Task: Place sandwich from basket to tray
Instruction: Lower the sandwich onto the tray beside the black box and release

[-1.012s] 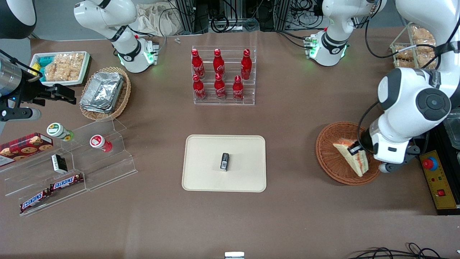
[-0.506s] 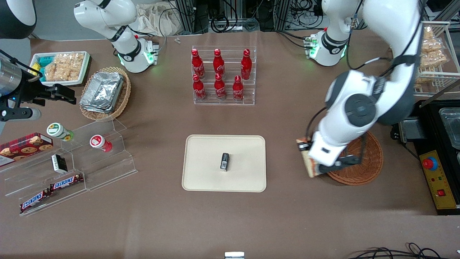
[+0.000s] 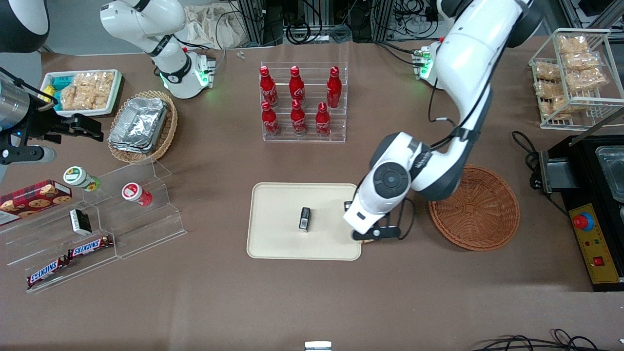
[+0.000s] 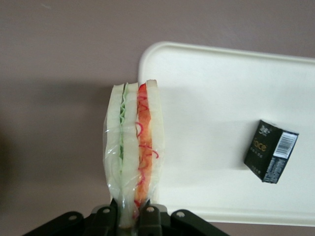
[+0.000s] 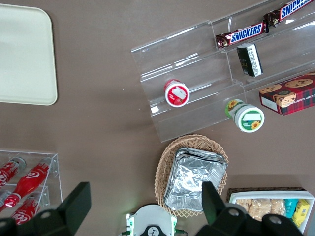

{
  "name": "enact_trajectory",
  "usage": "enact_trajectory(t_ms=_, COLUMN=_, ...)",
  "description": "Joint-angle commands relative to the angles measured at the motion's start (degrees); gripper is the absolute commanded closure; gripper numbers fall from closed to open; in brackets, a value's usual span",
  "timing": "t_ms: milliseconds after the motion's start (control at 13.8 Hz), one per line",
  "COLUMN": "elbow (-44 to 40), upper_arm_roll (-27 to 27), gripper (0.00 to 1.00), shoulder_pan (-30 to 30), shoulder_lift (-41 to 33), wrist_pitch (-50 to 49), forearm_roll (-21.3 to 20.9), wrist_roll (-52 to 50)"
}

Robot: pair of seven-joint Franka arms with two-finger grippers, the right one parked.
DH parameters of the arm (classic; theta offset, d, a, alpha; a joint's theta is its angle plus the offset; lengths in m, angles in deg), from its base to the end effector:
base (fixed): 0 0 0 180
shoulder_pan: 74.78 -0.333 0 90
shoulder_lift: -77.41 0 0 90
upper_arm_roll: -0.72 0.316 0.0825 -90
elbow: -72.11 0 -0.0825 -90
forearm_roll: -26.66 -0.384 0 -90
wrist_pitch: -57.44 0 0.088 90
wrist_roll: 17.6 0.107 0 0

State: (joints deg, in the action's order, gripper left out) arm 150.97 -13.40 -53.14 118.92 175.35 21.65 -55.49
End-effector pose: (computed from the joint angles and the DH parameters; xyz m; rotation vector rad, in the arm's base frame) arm 0.6146 -0.3909 0.2923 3.0825 0.0821 -0.1066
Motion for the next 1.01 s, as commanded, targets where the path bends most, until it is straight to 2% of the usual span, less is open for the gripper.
enact_trajectory(t_ms=0, elbow=-2.9, upper_arm_roll=0.6, gripper=1.0, shoulder_pan=1.5, shoulder_lift=3.1, wrist_pitch=2.2, forearm_roll=-0.7, wrist_roll=0.6)
enact_trajectory(t_ms=289, elbow=-3.0, upper_arm_roll=0.7, gripper=1.0, shoulder_pan=2.5, shoulder_lift=5.6, wrist_pitch=5.6, forearm_roll=-0.7, wrist_roll=1.0)
enact_trajectory(t_ms=434, elbow=-3.0, upper_arm_roll=0.6, gripper=0.92, shoulder_pan=2.6, shoulder_lift=5.6, wrist_pitch=6.5, forearm_roll=-0.5, wrist_roll=1.1)
enact_trajectory(t_ms=506, elbow=-3.0, upper_arm_roll=0.6, gripper=0.67, shoulder_pan=2.6, shoulder_lift=5.6, wrist_pitch=6.5, forearm_roll=-0.5, wrist_roll=1.1)
enact_trajectory(t_ms=578, elbow=-3.0, upper_arm_roll=0.7, gripper=0.01, shoulder_pan=2.6, shoulder_lift=5.6, wrist_pitch=6.6, forearm_roll=-0.8, wrist_roll=0.8)
enact_trajectory(t_ms=940, elbow=-2.1, upper_arm_roll=1.0, gripper=0.0, shoulder_pan=2.2, shoulder_lift=1.3, wrist_pitch=6.3, forearm_roll=-1.1, wrist_roll=0.1)
